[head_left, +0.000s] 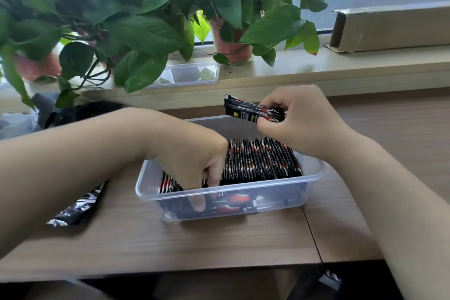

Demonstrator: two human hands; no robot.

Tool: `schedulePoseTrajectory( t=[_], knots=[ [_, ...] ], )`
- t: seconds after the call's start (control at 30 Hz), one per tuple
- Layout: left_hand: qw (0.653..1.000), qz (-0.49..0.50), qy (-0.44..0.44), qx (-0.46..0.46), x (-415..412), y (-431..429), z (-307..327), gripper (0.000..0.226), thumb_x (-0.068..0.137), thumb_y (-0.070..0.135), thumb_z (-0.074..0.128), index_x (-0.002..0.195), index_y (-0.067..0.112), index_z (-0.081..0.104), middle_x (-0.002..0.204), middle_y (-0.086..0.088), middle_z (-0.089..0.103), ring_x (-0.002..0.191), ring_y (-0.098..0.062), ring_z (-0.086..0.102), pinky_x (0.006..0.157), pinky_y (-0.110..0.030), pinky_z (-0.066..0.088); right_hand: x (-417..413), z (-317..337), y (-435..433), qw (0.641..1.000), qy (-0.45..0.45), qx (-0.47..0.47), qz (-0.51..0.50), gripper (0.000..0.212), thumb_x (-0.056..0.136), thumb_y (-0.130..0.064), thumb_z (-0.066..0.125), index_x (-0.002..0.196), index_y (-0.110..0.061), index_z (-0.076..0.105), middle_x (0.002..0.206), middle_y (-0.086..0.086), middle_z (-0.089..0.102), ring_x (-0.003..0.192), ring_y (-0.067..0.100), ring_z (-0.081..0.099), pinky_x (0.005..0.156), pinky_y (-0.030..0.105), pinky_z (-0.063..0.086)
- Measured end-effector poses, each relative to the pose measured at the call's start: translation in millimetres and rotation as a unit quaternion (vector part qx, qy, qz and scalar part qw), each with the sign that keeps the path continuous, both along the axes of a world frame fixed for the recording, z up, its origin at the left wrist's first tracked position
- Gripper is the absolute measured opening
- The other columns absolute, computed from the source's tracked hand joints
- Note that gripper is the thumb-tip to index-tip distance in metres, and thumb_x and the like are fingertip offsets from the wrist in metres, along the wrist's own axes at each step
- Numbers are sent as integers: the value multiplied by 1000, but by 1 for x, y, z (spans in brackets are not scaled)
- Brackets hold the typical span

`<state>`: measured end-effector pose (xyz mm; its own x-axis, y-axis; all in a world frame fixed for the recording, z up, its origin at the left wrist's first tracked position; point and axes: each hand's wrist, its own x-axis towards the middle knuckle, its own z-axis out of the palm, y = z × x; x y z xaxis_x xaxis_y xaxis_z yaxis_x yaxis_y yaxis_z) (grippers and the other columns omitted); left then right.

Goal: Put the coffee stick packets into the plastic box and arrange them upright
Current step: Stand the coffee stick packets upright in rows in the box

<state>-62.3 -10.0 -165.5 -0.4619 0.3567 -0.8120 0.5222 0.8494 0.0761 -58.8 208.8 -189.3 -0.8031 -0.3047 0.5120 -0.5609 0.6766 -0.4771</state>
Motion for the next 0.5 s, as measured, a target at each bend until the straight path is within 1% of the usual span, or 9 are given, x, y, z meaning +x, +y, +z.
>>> schedulePoseTrajectory(
  t=[0.03, 0.07, 0.1, 0.2, 0.3, 0.37, 0.4, 0.43, 0.5],
  knots=[
    [997, -39, 61, 32, 15, 12, 7, 40, 60, 30, 93, 98, 21, 82, 39, 18, 49, 42, -2, 47, 53, -9, 38, 0, 0, 0, 1000, 2, 1, 0, 7, 74, -25, 66, 72, -22, 72, 68, -4, 70, 67, 15, 62, 66, 39, 52],
    [990, -35, 103, 87, 22, 14, 14, 23, 69, 23, 85, 92, 24, 82, 37, 16, 46, 41, -3, 45, 53, -10, 36, -1, -1, 0, 1000, 4, 2, 1, 7, 74, -25, 66, 72, -21, 72, 68, -4, 69, 67, 15, 62, 66, 39, 52],
    [986, -64, 132, 77, 24, 11, 12, 15, 72, 19, 81, 87, 24, 82, 38, 15, 46, 42, -3, 45, 54, -10, 37, -1, -1, 0, 1000, 5, 1, 2, 7, 74, -25, 66, 72, -20, 72, 68, -4, 69, 68, 16, 62, 65, 39, 52],
    [977, -68, 142, 147, 33, 16, 6, 3, 79, 22, 77, 78, 22, 80, 42, 8, 45, 42, -5, 42, 52, -8, 34, -1, -2, 0, 1000, 9, -2, 2, 8, 73, -25, 66, 71, -20, 72, 68, -4, 69, 67, 16, 62, 65, 39, 52],
    [949, -60, 147, 274, 23, 10, 2, 12, 87, 32, 74, 97, 29, 79, 49, -8, 50, 44, -9, 37, 51, -10, 33, -3, -2, 0, 1000, 18, 0, 0, 9, 73, -27, 65, 71, -20, 72, 68, -4, 69, 68, 15, 62, 66, 39, 51],
    [958, -23, 92, 271, 24, 15, -3, 23, 84, 45, 75, 106, 41, 77, 59, -10, 64, 46, -8, 40, 55, -12, 36, -3, -3, 0, 1000, 20, -2, -3, 9, 73, -27, 66, 72, -21, 72, 68, -5, 69, 68, 15, 62, 67, 38, 51],
    [961, 9, 65, 269, 26, 25, -8, 25, 83, 45, 76, 107, 37, 78, 68, -5, 71, 46, -5, 46, 57, -9, 38, -3, -3, 0, 1000, 21, -4, -4, 8, 72, -27, 66, 72, -21, 72, 68, -5, 69, 68, 15, 62, 67, 38, 51],
    [966, 20, 57, 253, 22, 32, -15, 25, 89, 34, 74, 112, 24, 77, 68, 1, 72, 43, 0, 51, 56, -5, 39, -3, -4, 0, 1000, 24, -5, -4, 8, 72, -27, 66, 72, -21, 72, 68, -5, 68, 68, 15, 61, 67, 38, 50],
    [975, -44, 76, 204, 20, 34, -25, 33, 99, 16, 59, 127, -1, 64, 50, 1, 67, 33, 0, 52, 47, -8, 46, -2, -4, 0, 1000, 28, -5, -3, 9, 72, -27, 66, 72, -21, 72, 68, -6, 68, 68, 15, 61, 67, 38, 50]
  ],
)
